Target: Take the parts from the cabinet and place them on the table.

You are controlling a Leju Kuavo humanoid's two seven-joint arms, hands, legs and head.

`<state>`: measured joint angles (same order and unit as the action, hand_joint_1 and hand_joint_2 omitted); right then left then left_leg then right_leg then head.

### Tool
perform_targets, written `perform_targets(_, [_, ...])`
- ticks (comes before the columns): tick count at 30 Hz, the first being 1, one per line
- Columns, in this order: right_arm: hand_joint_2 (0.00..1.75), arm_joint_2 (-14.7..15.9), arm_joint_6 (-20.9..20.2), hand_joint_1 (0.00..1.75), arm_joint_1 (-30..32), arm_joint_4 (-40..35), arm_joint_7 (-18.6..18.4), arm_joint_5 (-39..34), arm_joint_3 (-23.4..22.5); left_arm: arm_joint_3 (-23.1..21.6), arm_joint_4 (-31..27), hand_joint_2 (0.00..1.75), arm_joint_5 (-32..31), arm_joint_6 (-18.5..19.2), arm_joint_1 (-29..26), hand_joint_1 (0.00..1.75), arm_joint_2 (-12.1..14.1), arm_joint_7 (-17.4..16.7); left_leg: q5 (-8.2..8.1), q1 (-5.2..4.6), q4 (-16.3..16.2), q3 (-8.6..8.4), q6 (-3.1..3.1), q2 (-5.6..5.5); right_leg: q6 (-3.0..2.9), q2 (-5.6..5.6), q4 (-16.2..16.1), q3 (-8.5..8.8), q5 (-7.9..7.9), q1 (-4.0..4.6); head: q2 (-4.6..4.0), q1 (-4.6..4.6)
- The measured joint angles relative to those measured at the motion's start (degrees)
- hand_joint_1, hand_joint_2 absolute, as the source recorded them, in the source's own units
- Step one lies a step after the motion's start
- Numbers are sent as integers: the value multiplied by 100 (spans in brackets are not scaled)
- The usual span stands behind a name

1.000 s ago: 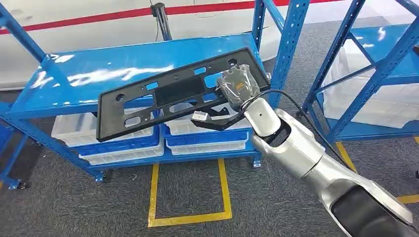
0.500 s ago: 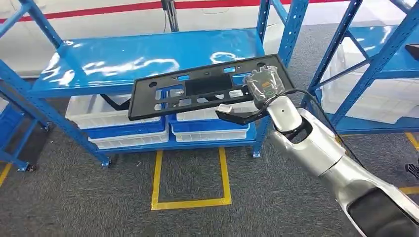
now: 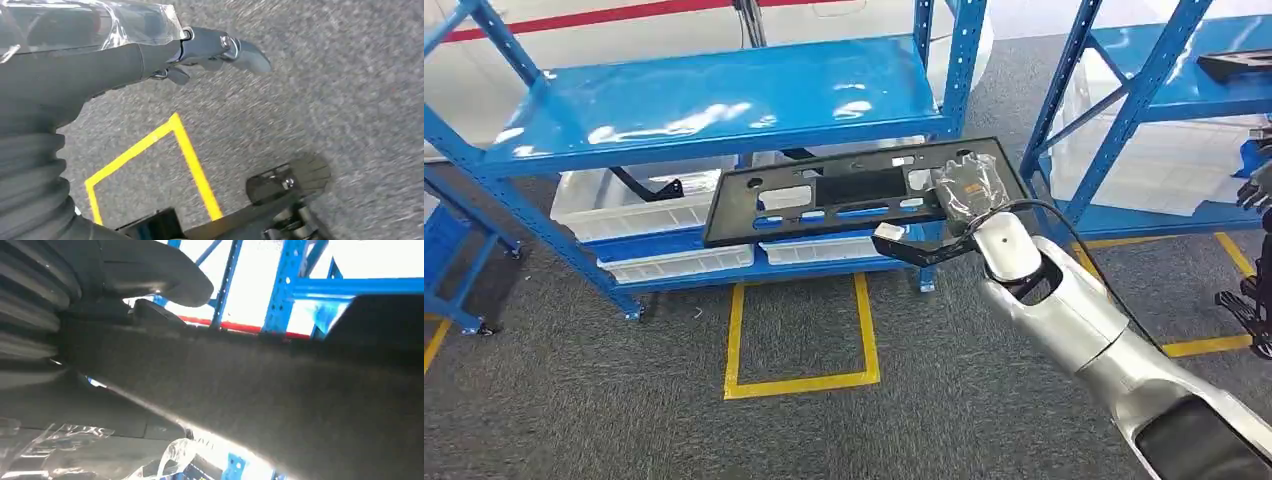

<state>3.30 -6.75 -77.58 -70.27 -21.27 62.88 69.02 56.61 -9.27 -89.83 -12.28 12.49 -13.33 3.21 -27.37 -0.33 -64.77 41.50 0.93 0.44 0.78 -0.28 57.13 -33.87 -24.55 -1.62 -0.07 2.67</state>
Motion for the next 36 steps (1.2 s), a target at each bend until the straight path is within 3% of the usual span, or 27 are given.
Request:
perform_targets(1, [175, 2, 0, 175, 6, -2, -11, -11, 0, 0, 0, 175, 0, 0, 10, 0, 0, 0, -273, 15, -476, 93, -19, 0, -10, 0, 2, -90, 70, 5, -2, 0])
perform_targets(2, [175, 4, 0, 175, 17, -11, -20, -15, 0, 0, 0, 175, 0, 0, 14, 0, 0, 2, -389, 17, -855, 124, -17, 0, -9, 1, 6, -180, 138, 11, 0, 0])
perform_targets(4, [175, 13, -11, 175, 53, -33, -31, -59, -2, 0, 0, 175, 0, 0, 13, 0, 0, 2, -153, 11, -905, -107, 25, -2, -9, 8, 6, -335, 263, 23, 0, 0])
perform_targets(6, [175, 30, -59, 175, 61, -76, -50, -68, -9, 0, 0, 175, -7, 0, 31, 0, -2, 4, 174, -46, -57, -798, 180, -15, 4, 27, 4, -467, 397, 57, 0, 0])
perform_targets(7, [175, 39, -90, 175, 58, -103, -72, -81, -26, 0, -2, 175, -13, -9, 49, 0, 2, 31, 112, -97, 481, -1200, 287, -41, 2, 21, 3, -496, 449, 29, 0, 0])
perform_targets(8, [175, 57, -107, 175, 61, -140, -94, -118, -68, -2, -2, 175, -15, -22, 65, 0, 4, 74, -134, -131, 1045, -1500, 359, -30, 50, -21, 4, -510, 503, 48, 0, 0])
perform_targets(9, [175, 77, -118, 175, 58, -149, -109, -120, -98, -2, 0, 175, -17, -35, 82, 0, 4, 87, -132, -147, 1080, -1514, 275, -25, 111, -51, -75, -509, 558, 13, 2, -4])
perform_targets(11, [175, 98, -151, 175, 59, -190, -133, -175, -122, -6, 0, 175, 22, -46, 95, 0, 0, 85, 20, -200, 1195, -1424, 349, -2, 217, -46, -204, -474, 698, -48, 0, 2])
perform_targets(12, [175, 124, -168, 175, 81, -199, -153, -236, -157, -17, 0, 175, 52, -46, 95, 0, -2, 57, 192, -184, 1362, -1459, 383, 0, 241, -26, -276, -469, 758, -8, 0, 0])
perform_targets(13, [175, 162, -195, 175, 85, -212, -153, -311, -184, -26, 0, 175, 68, -50, 101, 0, -4, 52, 322, -155, 1437, -1475, 338, 19, 245, -22, -169, -538, 608, -21, 0, 0])
perform_targets(14, [175, 184, -208, 175, 79, -230, -155, -365, -199, -42, 0, 175, 66, -50, 107, 0, -4, 55, 399, -141, 1457, -1417, 346, 18, 251, -5, 138, -648, 303, -2, 0, -7])
perform_targets(16, [175, 225, -216, 175, 112, -249, -168, -435, -225, -72, 0, 175, 61, -48, 92, 0, -22, 55, 521, -144, 1443, -1280, 343, 46, 297, 10, 1145, -957, -300, -5, 0, -2])
perform_targets(17, [175, 249, -225, 175, 136, -249, -173, -464, -227, -90, 0, 175, 48, -41, 83, 0, -24, 55, 562, -147, 1426, -1214, 336, 64, 318, 15, 1497, -1035, -459, -3, 0, -2])
perform_targets(18, [175, 267, -225, 175, 161, -249, -181, -500, -229, -107, 0, 175, 48, -42, 70, 0, -39, 55, 597, -143, 1395, -1139, 328, 95, 328, 14, 1586, -987, -485, -5, 0, -4])
perform_targets(19, [175, 282, -225, 175, 180, -251, -181, -549, -236, -114, 0, 175, 48, -42, 60, 0, -46, 55, 614, -132, 1360, -1079, 317, 132, 337, 10, 1399, -798, -413, -10, 0, -4])
perform_targets(20, [175, 291, -223, 175, 188, -254, -181, -577, -240, -122, 0, 175, 46, -42, 54, 0, -50, 55, 622, -114, 1305, -1021, 302, 167, 352, -14, 952, -453, -264, -17, 0, -4])
perform_targets(21, [175, 299, -221, 175, 186, -254, -188, -595, -251, -138, 0, 175, 42, -42, 54, 0, -50, 55, 618, -91, 1220, -955, 289, 216, 375, -91, 343, -44, -88, -25, 0, -2])
perform_targets(22, [175, 306, -214, 175, 182, -254, -192, -597, -273, -142, 0, 175, 42, -42, 59, 0, -44, 55, 593, -113, 1121, -895, 250, 246, 399, -277, -99, 176, -140, -16, 0, -4])
perform_targets(23, [175, 315, -208, 175, 176, -258, -199, -603, -295, -142, 0, 175, 39, -42, 70, 0, -26, 55, 575, -161, 1052, -828, 225, 268, 306, -272, -63, 154, -116, 5, 0, -2])
perform_targets(24, [175, 339, -203, 175, 178, -262, -205, -614, -319, -146, 0, 175, 37, -42, 56, 0, -33, 55, 580, -163, 1020, -807, 218, 295, 195, -181, -31, 114, -100, -1, 0, 0])
perform_targets(27, [175, 391, -186, 175, 181, -262, -214, -638, -328, -146, 0, 175, 26, -46, 34, 0, -22, 50, 596, -127, 987, -771, 169, 385, 65, -68, -34, 47, -27, -5, 0, -2])
perform_targets(29, [175, 409, -184, 175, 171, -262, -221, -647, -343, -147, 0, 175, 20, -48, 33, 0, -24, 50, 195, -75, 523, -593, 53, 71, -18, -3, -37, -5, 31, -10, 0, 2])
perform_targets(31, [175, 409, -181, 175, 172, -264, -223, -647, -345, -149, 0, 175, 13, -48, 21, 0, -22, 50, -313, -36, -461, -217, -8, 25, -43, 108, -34, -69, 75, -5, 0, 2])
perform_targets(32, [175, 417, -181, 175, 175, -264, -223, -649, -345, -149, 0, 175, 11, -46, 15, 0, -22, 50, -467, -27, -877, -58, -13, 24, -43, 167, -33, -98, 95, 0, 0, 0])
perform_targets(33, [175, 428, -181, 175, 178, -264, -225, -651, -345, -146, 0, 175, 7, -46, 13, 0, -22, 50, -463, -25, -1012, -16, -3, 21, -41, 233, -32, -117, 114, 3, 0, 2])
perform_targets(34, [175, 437, -181, 175, 179, -264, -238, -662, -345, -149, 0, 175, 0, -46, 13, 0, -22, 50, -346, -26, -837, -115, 21, 11, -36, 292, -33, -128, 131, 8, 0, 2])
perform_targets(36, [175, 450, -181, 175, 171, -269, -258, -667, -352, -151, 0, 175, -18, -46, 19, 0, -22, 50, 123, -47, 139, -642, 135, -100, -21, 430, -36, -131, 155, 33, 0, 2])
